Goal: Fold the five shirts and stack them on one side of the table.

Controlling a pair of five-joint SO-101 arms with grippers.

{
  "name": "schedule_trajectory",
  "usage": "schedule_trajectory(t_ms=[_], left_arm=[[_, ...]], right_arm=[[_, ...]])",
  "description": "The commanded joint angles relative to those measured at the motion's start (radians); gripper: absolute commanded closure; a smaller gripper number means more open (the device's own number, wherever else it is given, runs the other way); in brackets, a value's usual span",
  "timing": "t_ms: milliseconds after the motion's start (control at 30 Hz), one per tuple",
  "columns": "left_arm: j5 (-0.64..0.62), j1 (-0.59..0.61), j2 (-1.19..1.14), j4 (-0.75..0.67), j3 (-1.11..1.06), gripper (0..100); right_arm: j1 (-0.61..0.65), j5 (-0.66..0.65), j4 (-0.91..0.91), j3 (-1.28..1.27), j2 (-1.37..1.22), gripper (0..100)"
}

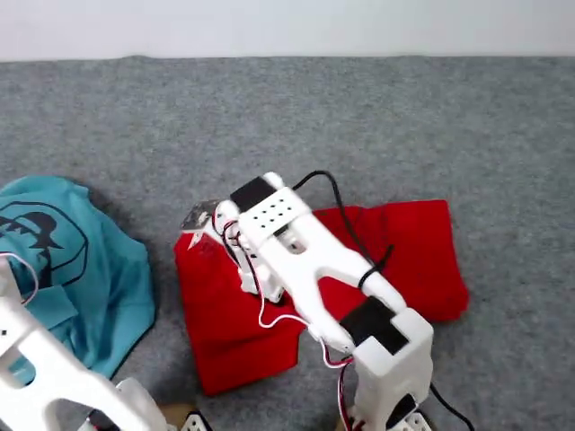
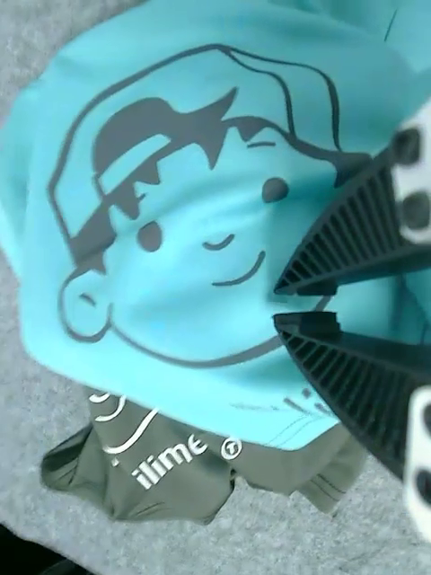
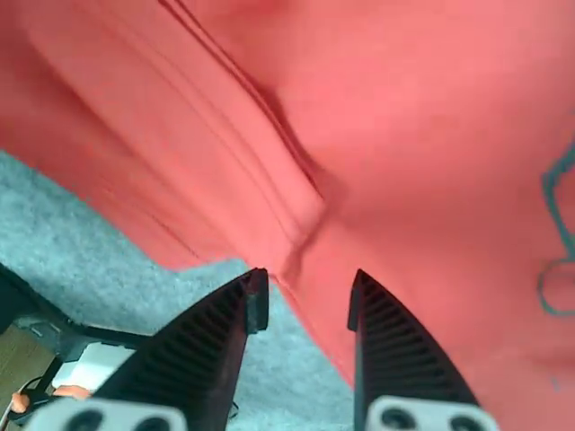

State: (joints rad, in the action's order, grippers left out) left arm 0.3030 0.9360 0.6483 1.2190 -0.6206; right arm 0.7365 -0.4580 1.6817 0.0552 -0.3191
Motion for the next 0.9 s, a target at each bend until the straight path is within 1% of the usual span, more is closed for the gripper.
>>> schedule_trajectory(t_ms=[0,167,433,567,833,867], left_arm=[[0.015,0.005,0.018,-0.005,-0.012,96],[0.015,0.005,0.020,-0.002,-0.016,96],[0.015,0.005,0.018,-0.005,-0.016,96],[0.015,0.005,0.014,-0.005,-0.016,96],[0.015,0.003,0.012,-0.006,-0.016,96],[0.015,0.003,0.012,-0.006,-0.018,96]], right_arm=[[0.028,0.012,-0.022,0.005,-0.008,86.8],[0.039,0.014,-0.071,0.005,-0.041,87.0],[0.039,0.014,-0.085,0.005,-0.077,87.3],[0.039,0.008,-0.128,0.005,-0.079,92.3],[0.039,0.005,-0.142,0.005,-0.081,94.7],[0.038,0.005,-0.142,0.005,-0.081,96.7]])
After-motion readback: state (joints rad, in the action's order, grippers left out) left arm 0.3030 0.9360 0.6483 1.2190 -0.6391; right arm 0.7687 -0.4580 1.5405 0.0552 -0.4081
